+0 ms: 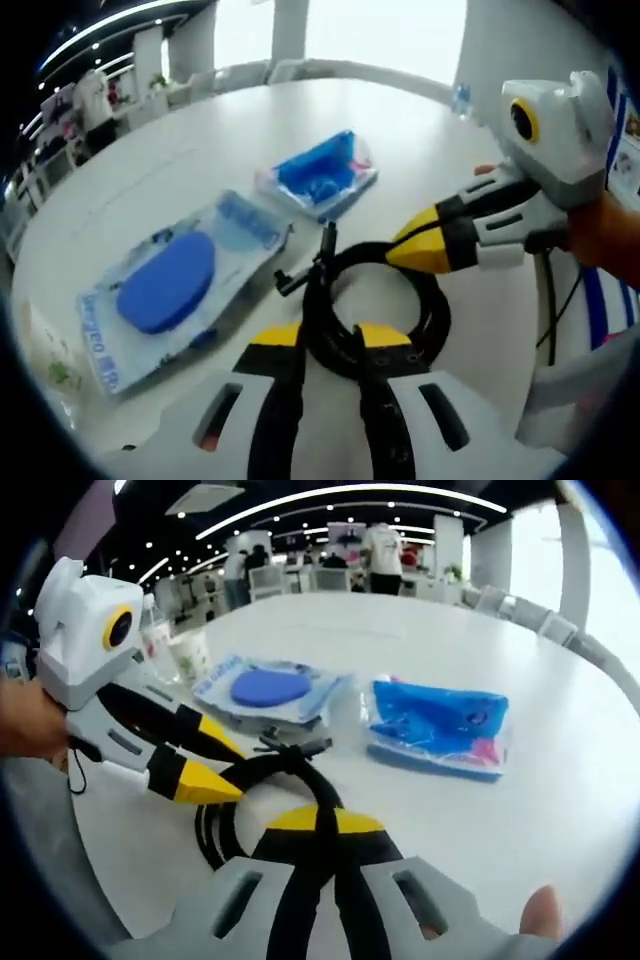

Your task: Arrange the tabletop items into an orderly group along one side of the table until the central work area is clear of visible clutter.

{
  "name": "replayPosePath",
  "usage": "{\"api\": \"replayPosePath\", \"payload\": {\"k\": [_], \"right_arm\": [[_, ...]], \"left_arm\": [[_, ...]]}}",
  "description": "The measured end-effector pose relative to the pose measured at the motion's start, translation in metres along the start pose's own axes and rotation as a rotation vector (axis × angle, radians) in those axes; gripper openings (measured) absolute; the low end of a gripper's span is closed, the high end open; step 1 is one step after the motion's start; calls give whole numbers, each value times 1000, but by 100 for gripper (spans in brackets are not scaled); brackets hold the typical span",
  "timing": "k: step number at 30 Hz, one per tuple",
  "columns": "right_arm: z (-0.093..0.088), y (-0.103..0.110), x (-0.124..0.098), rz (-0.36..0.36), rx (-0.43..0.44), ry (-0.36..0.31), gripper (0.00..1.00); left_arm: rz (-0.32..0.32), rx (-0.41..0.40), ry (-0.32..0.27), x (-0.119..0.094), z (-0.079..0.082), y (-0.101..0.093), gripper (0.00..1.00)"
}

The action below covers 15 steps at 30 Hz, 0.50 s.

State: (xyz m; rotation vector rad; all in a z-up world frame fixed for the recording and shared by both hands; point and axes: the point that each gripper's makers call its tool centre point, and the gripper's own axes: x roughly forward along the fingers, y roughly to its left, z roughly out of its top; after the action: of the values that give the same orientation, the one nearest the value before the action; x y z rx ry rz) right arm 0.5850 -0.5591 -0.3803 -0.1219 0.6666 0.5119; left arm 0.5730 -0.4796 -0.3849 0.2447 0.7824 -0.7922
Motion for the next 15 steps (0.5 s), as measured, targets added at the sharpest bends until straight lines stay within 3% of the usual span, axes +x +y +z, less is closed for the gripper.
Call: {"api": "replayPosePath", "payload": {"k": [15], "right_arm": [[-6, -13, 5, -4, 30, 23, 3]], "left_arm": [[-23, 40, -5, 19, 15, -3, 17]]}}
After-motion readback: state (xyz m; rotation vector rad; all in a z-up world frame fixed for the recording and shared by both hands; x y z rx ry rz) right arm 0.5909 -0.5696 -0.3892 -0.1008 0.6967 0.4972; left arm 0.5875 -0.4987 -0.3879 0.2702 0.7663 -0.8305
